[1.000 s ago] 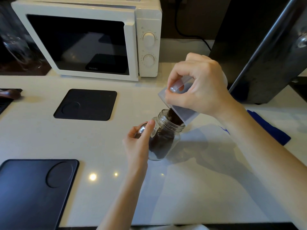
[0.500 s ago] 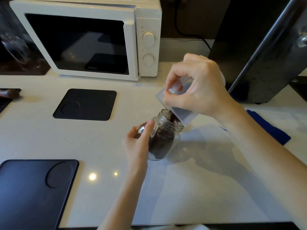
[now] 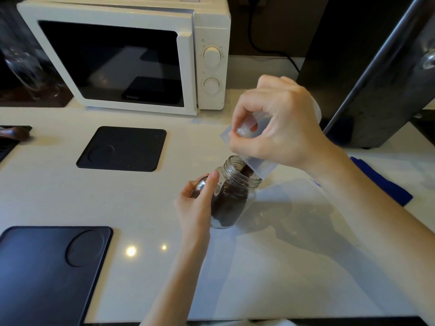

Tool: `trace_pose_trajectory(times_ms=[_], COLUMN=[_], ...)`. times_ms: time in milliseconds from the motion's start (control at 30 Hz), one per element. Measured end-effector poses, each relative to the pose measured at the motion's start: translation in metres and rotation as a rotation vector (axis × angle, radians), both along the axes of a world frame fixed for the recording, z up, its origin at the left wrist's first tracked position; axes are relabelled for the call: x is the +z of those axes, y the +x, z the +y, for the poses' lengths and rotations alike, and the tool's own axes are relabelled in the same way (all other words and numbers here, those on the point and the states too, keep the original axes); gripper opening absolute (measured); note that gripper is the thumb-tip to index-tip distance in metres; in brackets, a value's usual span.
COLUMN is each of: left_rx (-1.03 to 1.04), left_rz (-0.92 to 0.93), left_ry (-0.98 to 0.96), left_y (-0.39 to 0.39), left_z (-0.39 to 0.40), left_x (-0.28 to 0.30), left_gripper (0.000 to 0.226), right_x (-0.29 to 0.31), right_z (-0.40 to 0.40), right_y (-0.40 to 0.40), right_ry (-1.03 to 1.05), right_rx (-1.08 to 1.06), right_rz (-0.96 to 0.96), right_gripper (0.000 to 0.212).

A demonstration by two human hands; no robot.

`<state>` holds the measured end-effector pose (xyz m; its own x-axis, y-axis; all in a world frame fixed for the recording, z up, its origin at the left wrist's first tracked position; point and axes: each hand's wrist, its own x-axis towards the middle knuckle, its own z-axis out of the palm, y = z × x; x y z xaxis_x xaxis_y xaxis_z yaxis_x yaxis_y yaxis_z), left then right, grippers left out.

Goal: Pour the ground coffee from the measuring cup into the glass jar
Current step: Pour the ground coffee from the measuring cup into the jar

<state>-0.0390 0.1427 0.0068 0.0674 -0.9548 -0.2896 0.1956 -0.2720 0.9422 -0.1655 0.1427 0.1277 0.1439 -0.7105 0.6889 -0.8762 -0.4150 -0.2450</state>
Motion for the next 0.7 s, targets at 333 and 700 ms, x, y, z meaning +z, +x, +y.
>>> trace_pose_trajectory(times_ms=[333,700], left_rx=[-0.005,-0.01], left_rz=[0.007,-0.006], left_ry=[0.003,-0.025], left_y=[-0.0003,-0.0012], left_z=[0.0004,0.0006], left_x=[-0.0001,-0.0029], left_gripper=[0.018,0.018], right_x=[0.0004,0.0038], right_z=[0.0028,0.0066], right_y=[0.0019,-0.0025], right_ry=[0.002,0.059], right_rx=[0.022,0.043], right_rz=[-0.009,-0.06], right_gripper=[0.01,0.011])
